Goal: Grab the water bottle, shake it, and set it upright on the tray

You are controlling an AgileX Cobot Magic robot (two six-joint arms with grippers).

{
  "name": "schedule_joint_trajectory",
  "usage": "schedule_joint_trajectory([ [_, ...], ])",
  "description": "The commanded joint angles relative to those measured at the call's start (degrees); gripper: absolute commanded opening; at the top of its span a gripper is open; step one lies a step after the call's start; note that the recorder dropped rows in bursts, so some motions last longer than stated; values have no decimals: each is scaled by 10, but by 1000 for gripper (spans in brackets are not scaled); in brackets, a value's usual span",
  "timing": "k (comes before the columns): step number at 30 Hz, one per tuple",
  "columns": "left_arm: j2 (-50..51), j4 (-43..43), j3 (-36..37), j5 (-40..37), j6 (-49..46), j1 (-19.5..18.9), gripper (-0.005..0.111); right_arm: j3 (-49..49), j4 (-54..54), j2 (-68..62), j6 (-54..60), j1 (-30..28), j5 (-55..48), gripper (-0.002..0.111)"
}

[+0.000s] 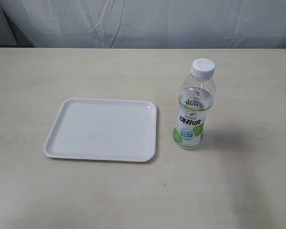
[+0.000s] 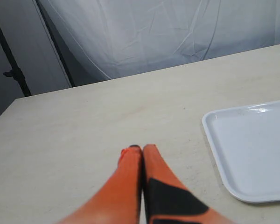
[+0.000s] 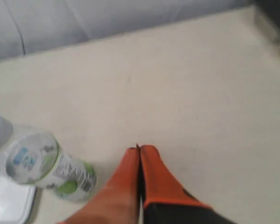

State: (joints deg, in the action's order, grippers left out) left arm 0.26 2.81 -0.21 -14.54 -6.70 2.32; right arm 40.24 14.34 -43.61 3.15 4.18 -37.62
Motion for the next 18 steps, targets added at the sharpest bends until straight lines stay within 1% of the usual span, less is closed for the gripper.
schedule_joint_trajectory([
  [1, -3, -2, 2, 4, 2, 0, 0, -2, 51, -107, 62, 48, 3, -1],
  [6, -3, -2, 2, 4, 2, 0, 0, -140, 52, -83, 31, 123, 182, -1],
  [8, -3, -2, 2, 4, 2, 0, 0, -200, 80, -66, 22, 152, 269, -1],
  [10, -3, -2, 2, 4, 2, 0, 0, -248, 92, -56, 28, 192, 347, -1],
  [11, -3, -2, 2, 4, 2, 0, 0, -283, 88, -56, 28, 230, 376, -1],
  [12, -3, -2, 2, 4, 2, 0, 0, -292, 85, -59, 28, 252, 385, -1],
  [13, -3, -2, 2, 4, 2, 0, 0, -296, 69, -71, 28, 292, 398, -1],
  [15, -3, -2, 2, 4, 2, 0, 0, -296, 41, -96, 28, 333, 433, -1],
  [18, -3, -2, 2, 4, 2, 0, 0, -296, 38, -116, 28, 349, 457, -1],
])
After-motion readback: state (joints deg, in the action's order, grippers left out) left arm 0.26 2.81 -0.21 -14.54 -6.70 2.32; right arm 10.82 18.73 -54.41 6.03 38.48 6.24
